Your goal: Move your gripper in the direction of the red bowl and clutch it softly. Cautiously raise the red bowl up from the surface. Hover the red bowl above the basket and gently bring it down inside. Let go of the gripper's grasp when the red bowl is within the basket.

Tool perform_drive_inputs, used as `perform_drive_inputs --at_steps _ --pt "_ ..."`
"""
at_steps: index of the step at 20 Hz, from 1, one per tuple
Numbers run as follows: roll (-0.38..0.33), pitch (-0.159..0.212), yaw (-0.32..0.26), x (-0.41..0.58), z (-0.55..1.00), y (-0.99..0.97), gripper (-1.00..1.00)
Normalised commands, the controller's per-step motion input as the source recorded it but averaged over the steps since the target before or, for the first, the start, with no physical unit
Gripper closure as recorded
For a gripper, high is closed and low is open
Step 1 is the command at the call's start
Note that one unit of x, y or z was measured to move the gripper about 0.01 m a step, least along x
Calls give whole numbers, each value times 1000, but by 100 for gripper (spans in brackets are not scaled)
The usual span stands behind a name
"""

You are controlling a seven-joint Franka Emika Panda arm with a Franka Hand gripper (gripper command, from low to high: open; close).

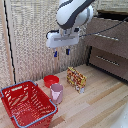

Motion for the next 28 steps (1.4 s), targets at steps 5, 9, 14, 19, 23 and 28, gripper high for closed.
perform_drive_inputs --at_steps 5,9,14,19,23,28 --pt "10 63 81 631 -157 -132 -100" --pt "1 51 145 625 -113 -197 -100" --pt "0 30 172 577 -94 -223 -100" --pt "0 56 181 498 -157 -215 -100" --pt "-3 94 141 274 -282 -90 -100" --pt "-29 50 94 280 -327 -17 -100"
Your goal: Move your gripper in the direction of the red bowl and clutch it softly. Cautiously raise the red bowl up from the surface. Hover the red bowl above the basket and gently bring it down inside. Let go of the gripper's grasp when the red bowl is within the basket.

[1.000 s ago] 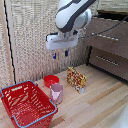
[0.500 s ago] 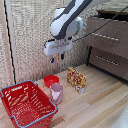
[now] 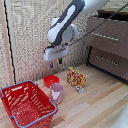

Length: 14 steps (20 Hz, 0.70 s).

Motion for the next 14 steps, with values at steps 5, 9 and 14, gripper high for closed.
perform_drive_inputs --at_steps 5,9,14 --pt "-15 -1 111 283 -275 -109 -100" --pt "-9 -31 91 169 -266 -179 -100" --pt "-19 -7 73 136 -261 -152 -100"
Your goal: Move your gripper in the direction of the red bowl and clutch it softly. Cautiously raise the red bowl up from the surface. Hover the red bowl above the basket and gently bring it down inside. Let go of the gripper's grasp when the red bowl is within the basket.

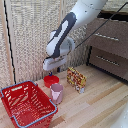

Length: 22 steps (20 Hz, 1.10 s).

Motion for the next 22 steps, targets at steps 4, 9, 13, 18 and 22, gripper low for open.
perform_drive_inputs --at_steps 4,9,13,18,22 --pt "-40 0 70 121 -321 -118 -100" --pt "-11 4 56 218 -249 -81 100" --pt "-16 11 0 31 -74 50 100" --pt "0 -3 1 17 1 0 100" --pt "21 -9 0 135 64 0 100"
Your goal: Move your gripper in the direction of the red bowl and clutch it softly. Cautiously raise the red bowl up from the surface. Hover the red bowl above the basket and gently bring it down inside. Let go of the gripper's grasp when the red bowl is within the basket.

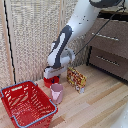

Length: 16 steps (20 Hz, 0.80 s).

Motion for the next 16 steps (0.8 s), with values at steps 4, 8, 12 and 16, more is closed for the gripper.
perform_drive_inputs --at_steps 4,8,12,16 --pt "39 0 6 116 84 -7 100" --pt "13 31 35 113 8 0 100" --pt "18 94 105 139 189 -22 100" --pt "77 123 94 131 752 -135 100"
